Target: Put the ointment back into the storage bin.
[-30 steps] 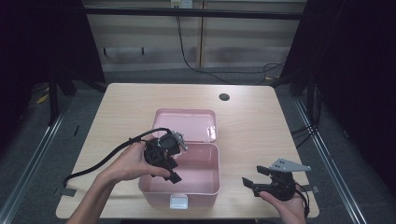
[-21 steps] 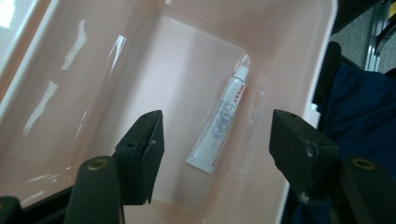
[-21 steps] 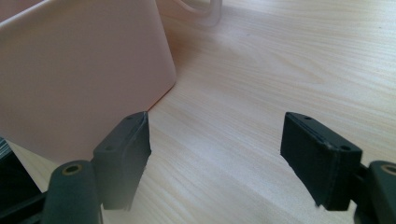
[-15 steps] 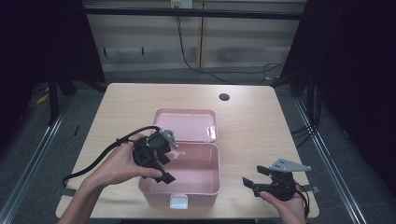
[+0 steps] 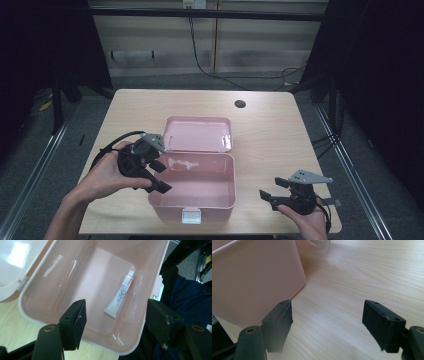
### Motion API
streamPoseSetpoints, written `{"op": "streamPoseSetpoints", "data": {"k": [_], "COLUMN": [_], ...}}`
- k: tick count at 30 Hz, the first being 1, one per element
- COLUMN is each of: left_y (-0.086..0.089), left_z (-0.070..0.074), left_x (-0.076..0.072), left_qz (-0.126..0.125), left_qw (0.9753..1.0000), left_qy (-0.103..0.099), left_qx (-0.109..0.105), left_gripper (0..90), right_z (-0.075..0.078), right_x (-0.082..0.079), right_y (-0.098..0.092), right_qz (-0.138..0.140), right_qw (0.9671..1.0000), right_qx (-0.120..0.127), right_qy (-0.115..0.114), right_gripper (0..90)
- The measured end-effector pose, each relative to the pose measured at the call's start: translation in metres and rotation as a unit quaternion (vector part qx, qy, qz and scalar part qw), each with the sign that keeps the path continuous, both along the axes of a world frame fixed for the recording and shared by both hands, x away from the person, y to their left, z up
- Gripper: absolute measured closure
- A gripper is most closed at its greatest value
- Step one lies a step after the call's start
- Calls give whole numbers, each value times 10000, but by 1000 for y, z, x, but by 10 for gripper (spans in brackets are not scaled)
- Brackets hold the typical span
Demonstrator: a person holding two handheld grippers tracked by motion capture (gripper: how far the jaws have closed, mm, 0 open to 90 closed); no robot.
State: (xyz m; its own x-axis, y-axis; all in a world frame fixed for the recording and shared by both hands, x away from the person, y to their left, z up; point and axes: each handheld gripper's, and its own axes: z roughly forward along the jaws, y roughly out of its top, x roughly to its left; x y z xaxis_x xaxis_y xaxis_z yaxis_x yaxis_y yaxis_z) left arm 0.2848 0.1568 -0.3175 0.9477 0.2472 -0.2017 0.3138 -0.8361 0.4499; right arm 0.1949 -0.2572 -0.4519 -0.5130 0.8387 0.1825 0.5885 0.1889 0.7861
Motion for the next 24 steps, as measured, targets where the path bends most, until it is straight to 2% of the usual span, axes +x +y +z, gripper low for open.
{"op": "streamPoseSetpoints", "data": {"k": [1, 2, 3, 4, 7, 8, 9, 12, 15, 16, 19, 22, 24], "left_y": [3, 7, 8, 11, 21, 25, 29, 39, 47, 49, 58, 66, 71], "left_z": [0, 1, 0, 0, -3, -4, -5, -11, -15, -17, -22, -31, -38], "left_x": [-1, 0, -1, 0, 0, -2, -1, 0, 0, -1, 0, 0, 0], "left_qz": [90, 34, 134, 77, 98, 216, 229, 356, 448, 567, 630, 624, 760], "left_qw": [9999, 10000, 9999, 10000, 9999, 9995, 9994, 9992, 9987, 9979, 9975, 9979, 9970], "left_qy": [19, -10, 2, -23, -3, -4, -12, 12, -64, -72, -141, -135, -99], "left_qx": [-62, -17, -82, -29, -81, -209, -251, -175, -248, -309, -282, -115, -128], "left_gripper": [335, 335, 338, 337, 336, 336, 336, 349, 349, 350, 370, 371, 378], "right_z": [0, 0, 0, 0, 0, 0, 0, 0, 0, 0, 0, -1, -1], "right_x": [0, 0, 0, 0, 0, 0, 0, 0, 0, 0, 0, 1, 1], "right_y": [0, 0, 0, 0, 0, 0, 0, -1, 0, 0, 0, 0, 0], "right_qz": [-3, -3, 3, 3, 3, -6, 1, -16, -17, -9, -25, -9, -4], "right_qw": [10000, 10000, 10000, 10000, 10000, 10000, 10000, 10000, 10000, 10000, 10000, 10000, 10000], "right_qx": [0, 1, 6, 4, 5, 8, 11, 14, 10, 4, 3, -6, -12], "right_qy": [0, -1, -5, -5, -6, 1, -7, -6, 5, -7, 11, 15, 22], "right_gripper": [240, 239, 240, 239, 239, 239, 239, 238, 238, 238, 238, 238, 238]}}
